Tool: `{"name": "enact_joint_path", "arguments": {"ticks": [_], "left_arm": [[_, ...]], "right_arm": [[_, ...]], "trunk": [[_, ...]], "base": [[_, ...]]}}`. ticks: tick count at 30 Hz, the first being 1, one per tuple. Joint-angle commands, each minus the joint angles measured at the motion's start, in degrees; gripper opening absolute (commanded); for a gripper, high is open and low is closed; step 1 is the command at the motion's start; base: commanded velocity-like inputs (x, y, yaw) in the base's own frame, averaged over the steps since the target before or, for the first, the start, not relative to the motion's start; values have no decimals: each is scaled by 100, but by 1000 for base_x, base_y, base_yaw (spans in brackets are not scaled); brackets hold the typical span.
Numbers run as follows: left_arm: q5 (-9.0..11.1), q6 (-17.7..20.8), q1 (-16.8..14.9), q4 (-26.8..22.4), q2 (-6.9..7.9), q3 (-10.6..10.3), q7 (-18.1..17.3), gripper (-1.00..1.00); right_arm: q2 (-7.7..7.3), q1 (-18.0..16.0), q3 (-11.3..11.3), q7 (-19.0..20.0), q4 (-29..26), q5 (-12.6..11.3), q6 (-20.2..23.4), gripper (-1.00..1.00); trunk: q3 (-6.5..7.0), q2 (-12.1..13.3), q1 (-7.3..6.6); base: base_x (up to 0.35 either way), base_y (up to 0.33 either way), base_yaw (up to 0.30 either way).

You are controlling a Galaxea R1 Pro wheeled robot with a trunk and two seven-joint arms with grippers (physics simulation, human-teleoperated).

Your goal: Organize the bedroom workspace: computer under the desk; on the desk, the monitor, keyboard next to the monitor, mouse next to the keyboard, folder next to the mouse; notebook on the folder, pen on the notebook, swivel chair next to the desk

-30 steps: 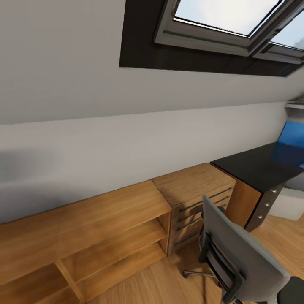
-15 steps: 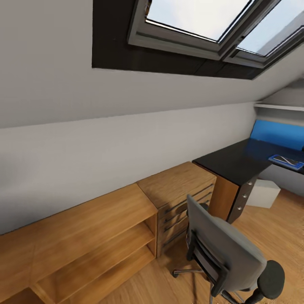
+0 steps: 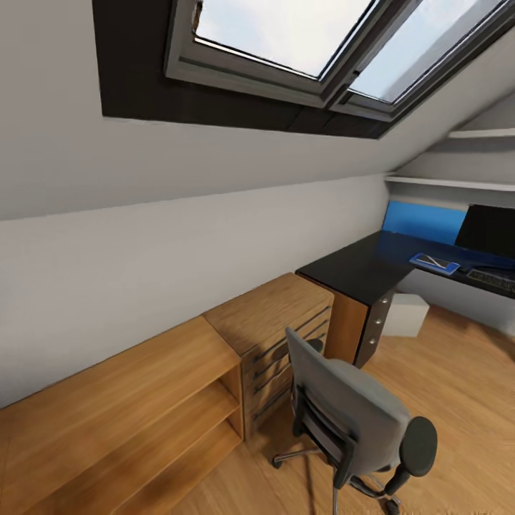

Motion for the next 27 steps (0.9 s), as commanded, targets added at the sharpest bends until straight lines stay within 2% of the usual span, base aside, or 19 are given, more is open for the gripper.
{"name": "enact_joint_path", "arguments": {"ticks": [1,10,27], "left_arm": [[31,-16,-4,-15,6,-49,46,100],[35,-16,-4,-15,6,-49,44,100],[35,-16,-4,-15,6,-54,46,100]], "right_arm": [[3,-8,49,-30,11,-13,-13,100],[5,-8,50,-30,13,-12,-13,100],[39,-8,59,-23,8,-23,4,100]], "trunk": [[-9,-13,4],[26,-13,4],[8,-13,4]], "base": [[0,0,-287],[0,0,-283],[0,0,-25]]}}
